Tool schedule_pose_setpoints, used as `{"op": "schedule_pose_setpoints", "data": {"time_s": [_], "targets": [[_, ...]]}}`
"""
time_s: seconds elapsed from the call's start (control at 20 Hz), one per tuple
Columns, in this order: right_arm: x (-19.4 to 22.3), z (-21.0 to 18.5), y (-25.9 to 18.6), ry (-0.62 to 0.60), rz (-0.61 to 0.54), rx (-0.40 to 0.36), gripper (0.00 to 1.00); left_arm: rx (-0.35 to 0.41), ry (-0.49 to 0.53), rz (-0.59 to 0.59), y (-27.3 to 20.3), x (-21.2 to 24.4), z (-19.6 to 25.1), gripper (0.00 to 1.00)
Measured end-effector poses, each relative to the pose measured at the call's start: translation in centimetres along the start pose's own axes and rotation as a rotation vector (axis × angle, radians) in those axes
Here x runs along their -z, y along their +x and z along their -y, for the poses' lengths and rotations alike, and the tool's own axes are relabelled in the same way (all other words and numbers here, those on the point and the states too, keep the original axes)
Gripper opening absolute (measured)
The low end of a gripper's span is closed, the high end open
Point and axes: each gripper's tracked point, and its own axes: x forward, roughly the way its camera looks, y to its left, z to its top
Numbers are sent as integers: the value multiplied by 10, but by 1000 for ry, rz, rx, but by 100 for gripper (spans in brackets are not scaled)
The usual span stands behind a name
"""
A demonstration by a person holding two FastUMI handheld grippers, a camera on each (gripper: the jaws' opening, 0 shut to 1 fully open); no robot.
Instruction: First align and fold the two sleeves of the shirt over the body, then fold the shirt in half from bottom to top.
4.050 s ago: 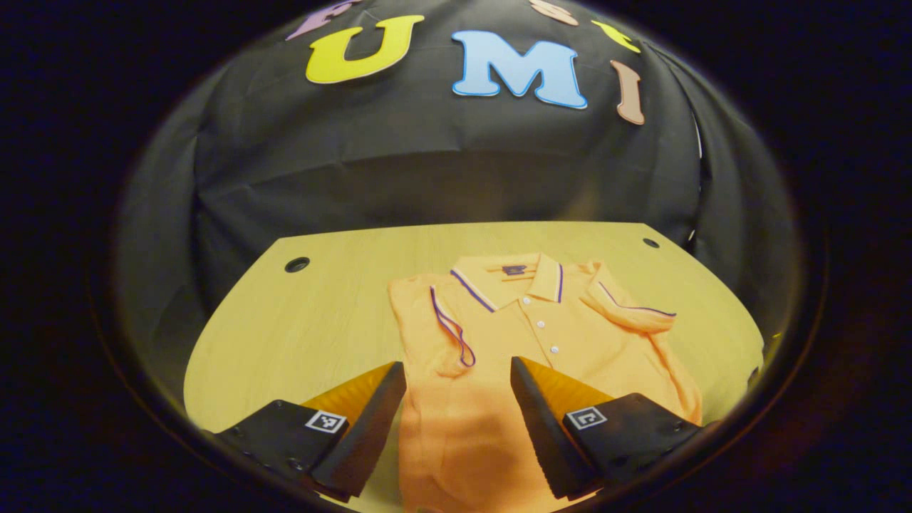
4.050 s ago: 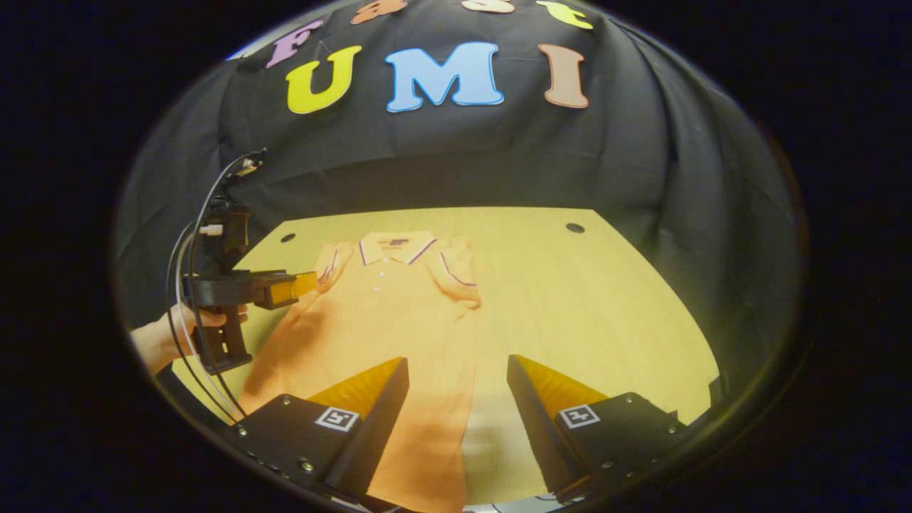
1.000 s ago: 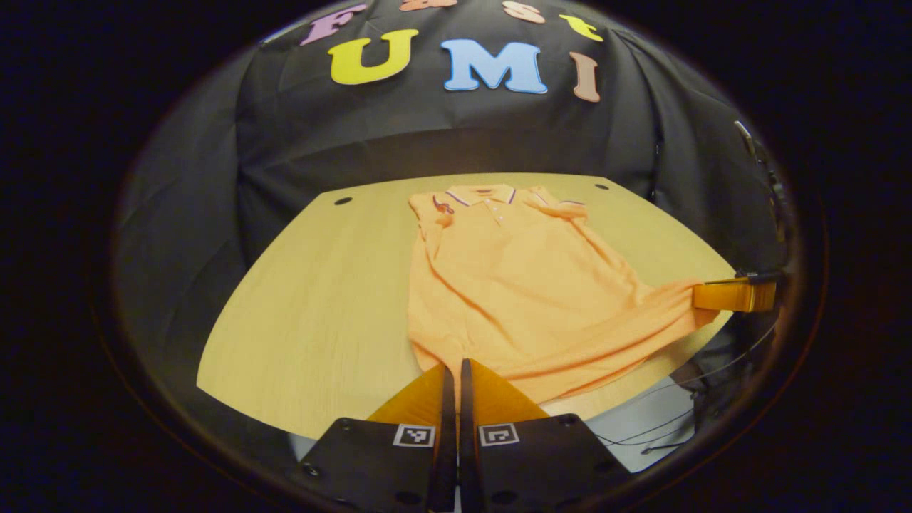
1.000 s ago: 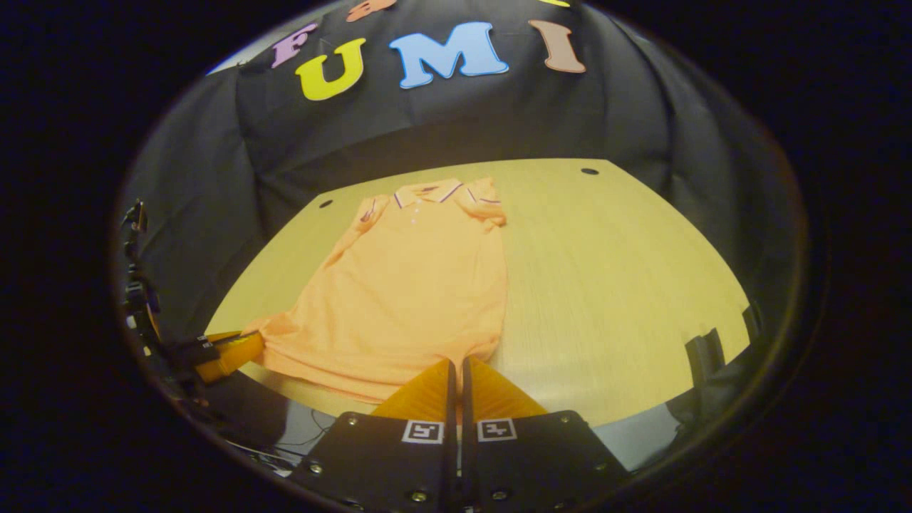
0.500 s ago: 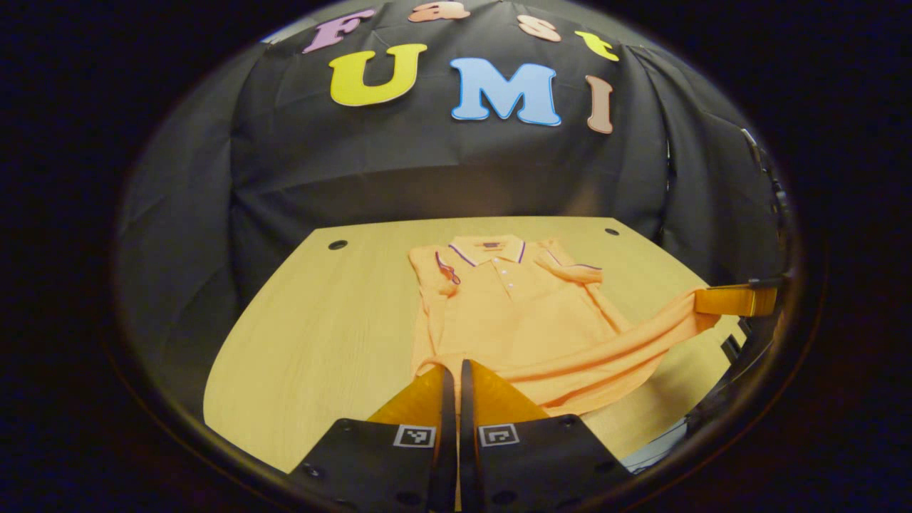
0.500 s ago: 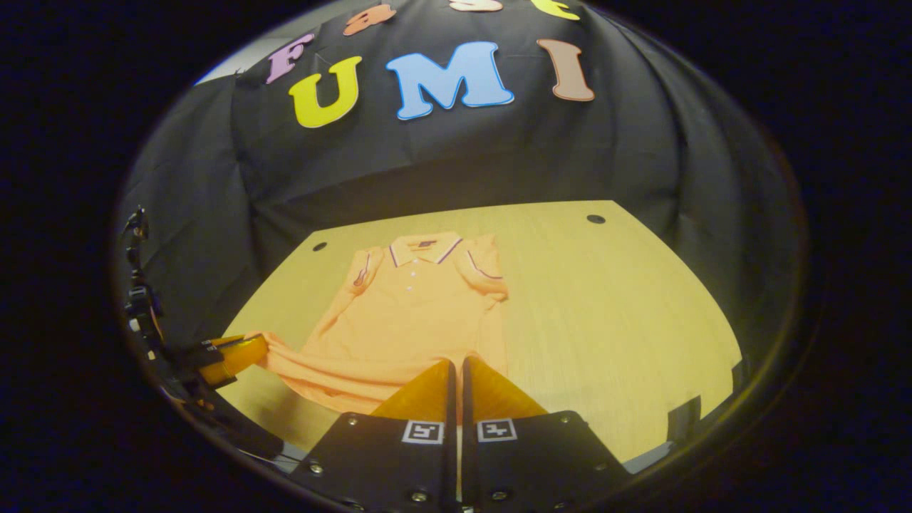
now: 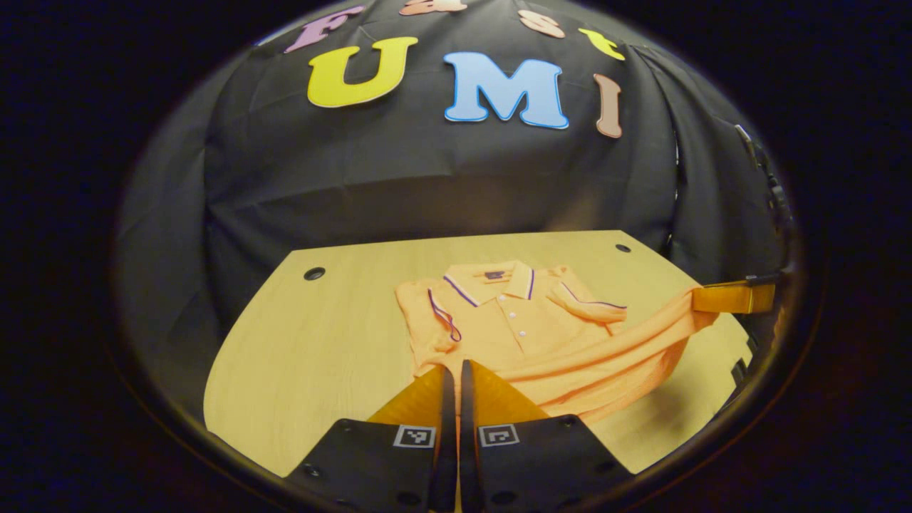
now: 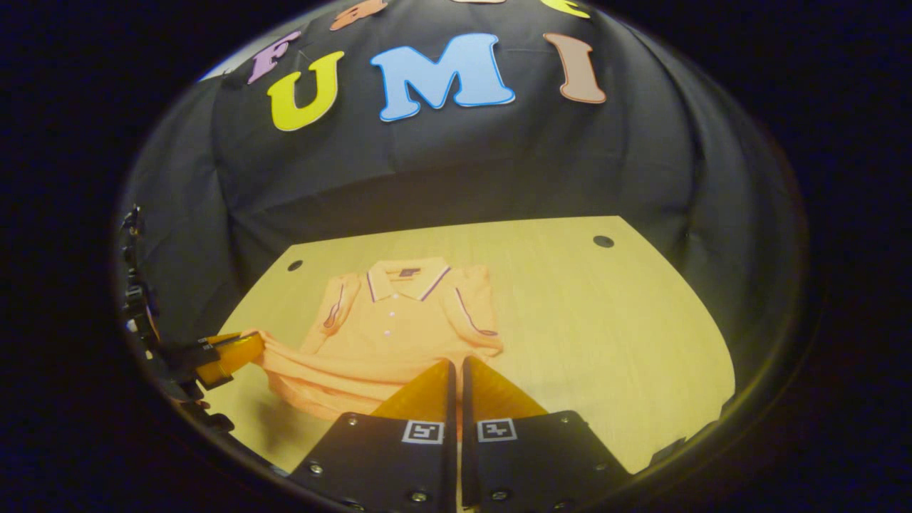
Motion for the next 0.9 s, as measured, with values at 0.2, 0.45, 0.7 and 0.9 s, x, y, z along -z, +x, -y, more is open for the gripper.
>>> {"op": "schedule_pose_setpoints", "data": {"time_s": [0.2, 0.45, 0.7, 0.9], "targets": [[-30, 1, 36, -4, 6, 20, 3, 11, 9, 6, 41, -28, -9, 8], [-64, 1, 76, 7, 12, 44, 3, 23, 14, 13, 94, -61, -25, 8], [-87, 4, 122, 22, 6, 60, 3, 19, 33, 41, 148, -89, -41, 8], [-99, 8, 161, 6, 7, 78, 3, 12, 70, 70, 188, -106, -46, 8]]}}
